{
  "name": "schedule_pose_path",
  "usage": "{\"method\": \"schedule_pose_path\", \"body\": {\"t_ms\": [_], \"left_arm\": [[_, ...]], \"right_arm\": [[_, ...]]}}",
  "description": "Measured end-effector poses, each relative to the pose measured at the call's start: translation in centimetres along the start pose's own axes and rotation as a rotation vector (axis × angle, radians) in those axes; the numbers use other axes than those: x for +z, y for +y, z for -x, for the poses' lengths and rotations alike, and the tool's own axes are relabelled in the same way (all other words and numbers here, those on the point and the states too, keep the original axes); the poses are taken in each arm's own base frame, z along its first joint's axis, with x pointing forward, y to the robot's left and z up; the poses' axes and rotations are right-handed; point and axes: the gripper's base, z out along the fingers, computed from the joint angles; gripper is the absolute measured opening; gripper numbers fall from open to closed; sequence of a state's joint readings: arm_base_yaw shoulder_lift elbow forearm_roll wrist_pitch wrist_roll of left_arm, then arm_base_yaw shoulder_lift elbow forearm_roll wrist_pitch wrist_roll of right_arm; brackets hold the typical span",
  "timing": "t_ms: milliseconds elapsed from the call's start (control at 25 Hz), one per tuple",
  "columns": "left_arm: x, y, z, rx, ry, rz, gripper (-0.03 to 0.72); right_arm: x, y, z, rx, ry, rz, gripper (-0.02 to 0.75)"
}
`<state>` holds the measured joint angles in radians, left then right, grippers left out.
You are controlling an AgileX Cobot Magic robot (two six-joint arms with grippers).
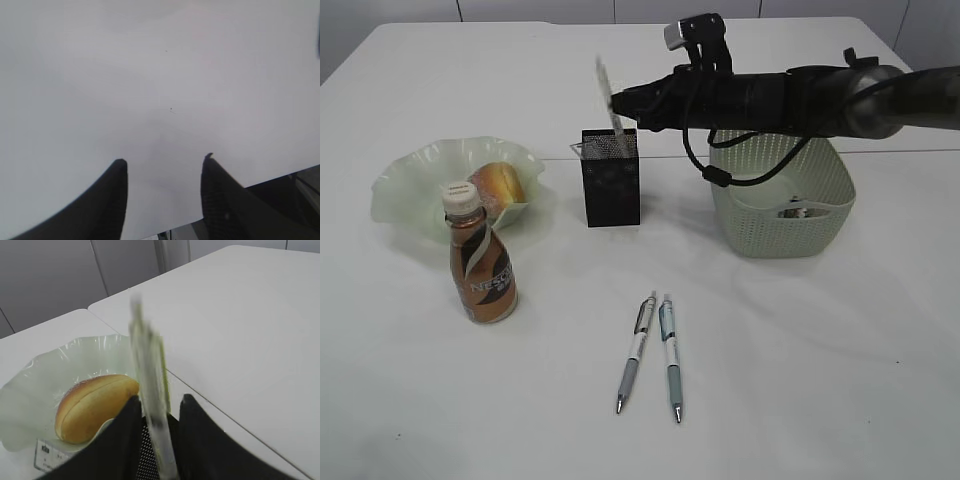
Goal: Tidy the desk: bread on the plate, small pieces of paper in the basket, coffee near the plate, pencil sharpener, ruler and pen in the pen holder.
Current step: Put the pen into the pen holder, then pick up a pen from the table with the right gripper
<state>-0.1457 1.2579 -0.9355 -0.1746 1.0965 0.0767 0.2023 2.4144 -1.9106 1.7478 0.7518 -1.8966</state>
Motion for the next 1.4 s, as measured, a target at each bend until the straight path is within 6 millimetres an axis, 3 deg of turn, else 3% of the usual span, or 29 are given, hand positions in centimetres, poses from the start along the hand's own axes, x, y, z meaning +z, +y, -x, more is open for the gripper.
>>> {"method": "schedule_pose_path", "body": {"t_ms": [200, 440, 680, 840, 1000, 1160, 1400], "left_arm": [[0.0, 0.0, 0.0, 0.001, 0.000, 0.002, 0.352], [0.0, 0.0, 0.0, 0.001, 0.000, 0.002, 0.350], [0.0, 0.0, 0.1, 0.002, -0.009, 0.004, 0.350], [0.0, 0.1, 0.4, 0.002, -0.043, 0.007, 0.349], [0.0, 0.1, 0.7, 0.002, -0.074, 0.009, 0.349], [0.0, 0.1, 0.7, 0.002, -0.078, 0.010, 0.349], [0.0, 0.1, 0.7, 0.002, -0.080, 0.010, 0.349]], "right_arm": [[0.0, 0.2, 0.1, 0.000, -0.006, 0.017, 0.282], [-0.1, 0.0, 0.4, 0.118, -0.016, 0.006, 0.303], [-2.8, 1.3, 4.3, 0.205, 0.205, -0.038, 0.314], [-5.6, 3.9, 7.7, 0.329, 0.427, -0.080, 0.314], [-7.1, 7.9, 9.5, 0.340, 0.668, -0.165, 0.314], [-7.3, 11.1, 9.7, 0.335, 0.850, -0.259, 0.314], [-6.7, 13.9, 8.7, 0.433, 0.973, -0.332, 0.315]]}}
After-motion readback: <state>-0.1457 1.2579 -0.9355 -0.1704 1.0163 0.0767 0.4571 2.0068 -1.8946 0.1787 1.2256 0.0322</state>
